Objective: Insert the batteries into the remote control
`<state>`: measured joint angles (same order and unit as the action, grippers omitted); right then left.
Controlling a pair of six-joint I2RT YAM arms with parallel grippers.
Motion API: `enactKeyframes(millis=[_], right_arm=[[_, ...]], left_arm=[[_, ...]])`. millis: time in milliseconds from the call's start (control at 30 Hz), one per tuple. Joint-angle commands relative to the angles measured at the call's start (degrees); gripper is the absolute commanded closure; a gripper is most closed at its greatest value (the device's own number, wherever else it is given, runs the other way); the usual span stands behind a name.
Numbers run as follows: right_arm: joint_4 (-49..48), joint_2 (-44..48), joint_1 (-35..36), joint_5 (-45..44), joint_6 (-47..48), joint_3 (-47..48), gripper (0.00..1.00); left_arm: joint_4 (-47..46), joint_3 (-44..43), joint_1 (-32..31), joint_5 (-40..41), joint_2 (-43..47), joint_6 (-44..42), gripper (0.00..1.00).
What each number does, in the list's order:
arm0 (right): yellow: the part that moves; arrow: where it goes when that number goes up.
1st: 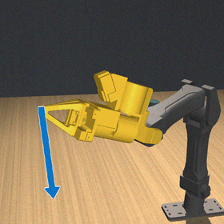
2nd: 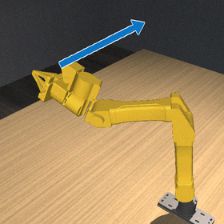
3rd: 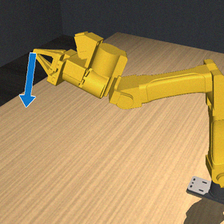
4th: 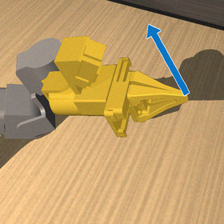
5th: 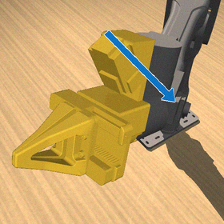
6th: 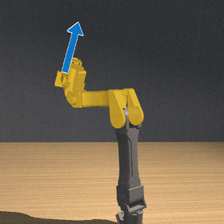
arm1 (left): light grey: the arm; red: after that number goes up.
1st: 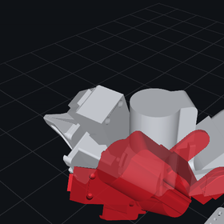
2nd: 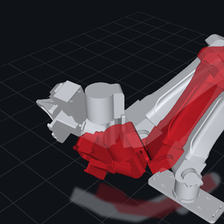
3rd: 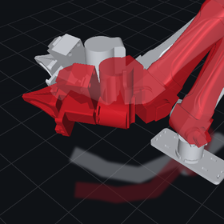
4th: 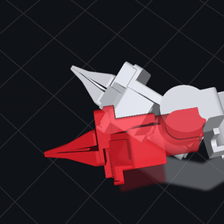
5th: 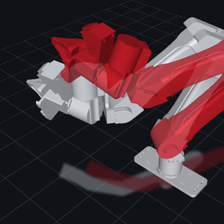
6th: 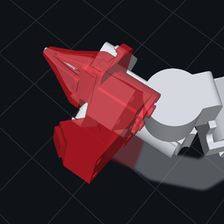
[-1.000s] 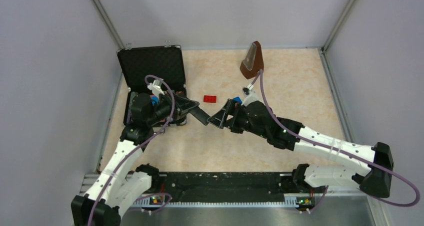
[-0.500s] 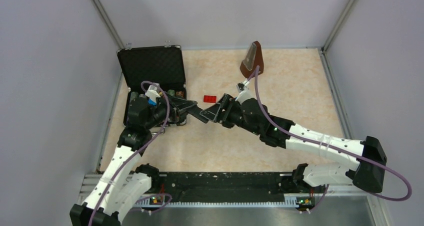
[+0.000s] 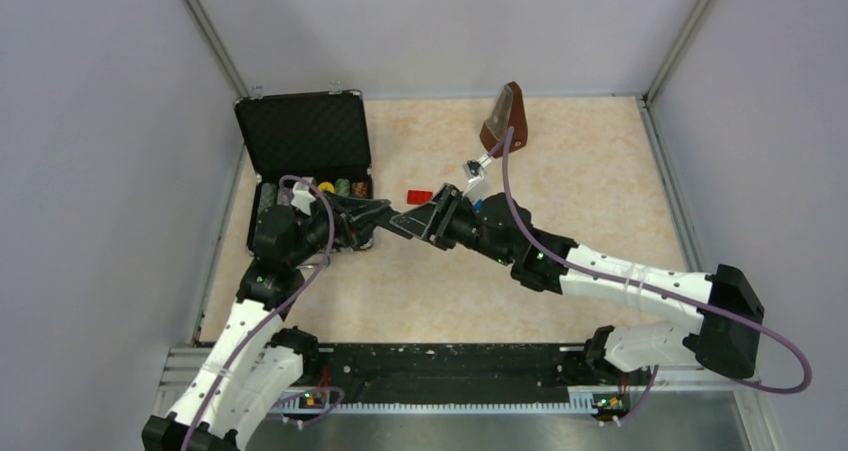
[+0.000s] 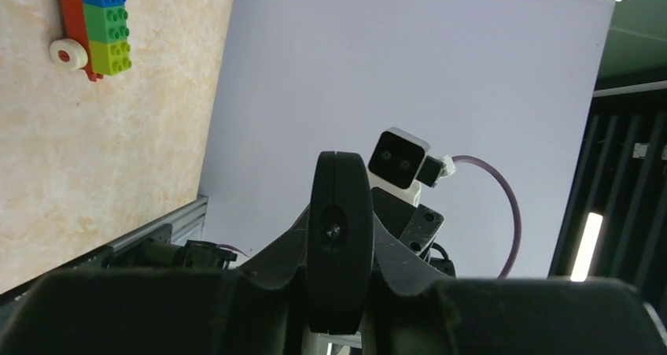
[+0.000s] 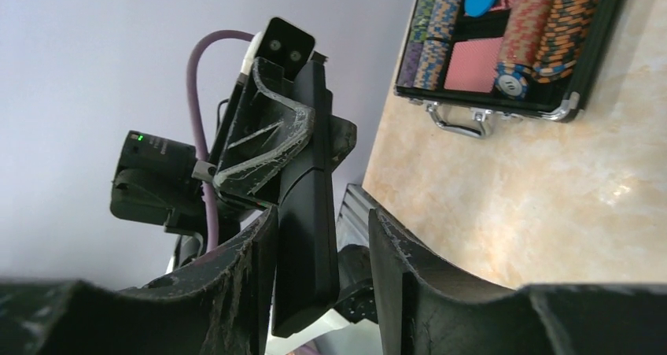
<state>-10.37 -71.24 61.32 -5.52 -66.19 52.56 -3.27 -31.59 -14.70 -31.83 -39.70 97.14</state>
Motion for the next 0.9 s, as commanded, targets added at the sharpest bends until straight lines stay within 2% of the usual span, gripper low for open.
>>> enactKeyframes(millis=[0, 167, 267, 867], right_arm=[[-1.64, -2.94, -0.21, 2.56, -0.38, -1.18, 0.58], [-5.06, -4.88, -0.18, 4.91, -1.95, -1.26, 0.76], [-5.93, -5.59, -0.21, 5.21, -3.1, -1.23, 0.83], [-14.78, -11.32, 0.18, 7.36, -5.67, -0.13, 0.85]], left_arm=[[-9.37, -1.43, 0.02, -0.28, 1.74, 5.53, 1.0], [-9.95, -1.63, 0.02, -1.65, 1.64, 5.36, 1.0], [-10.07, -1.62, 0.02, -2.39, 1.79, 5.22, 1.0], [-14.78, -1.73, 0.02, -7.15, 3.36, 8.92, 1.0]])
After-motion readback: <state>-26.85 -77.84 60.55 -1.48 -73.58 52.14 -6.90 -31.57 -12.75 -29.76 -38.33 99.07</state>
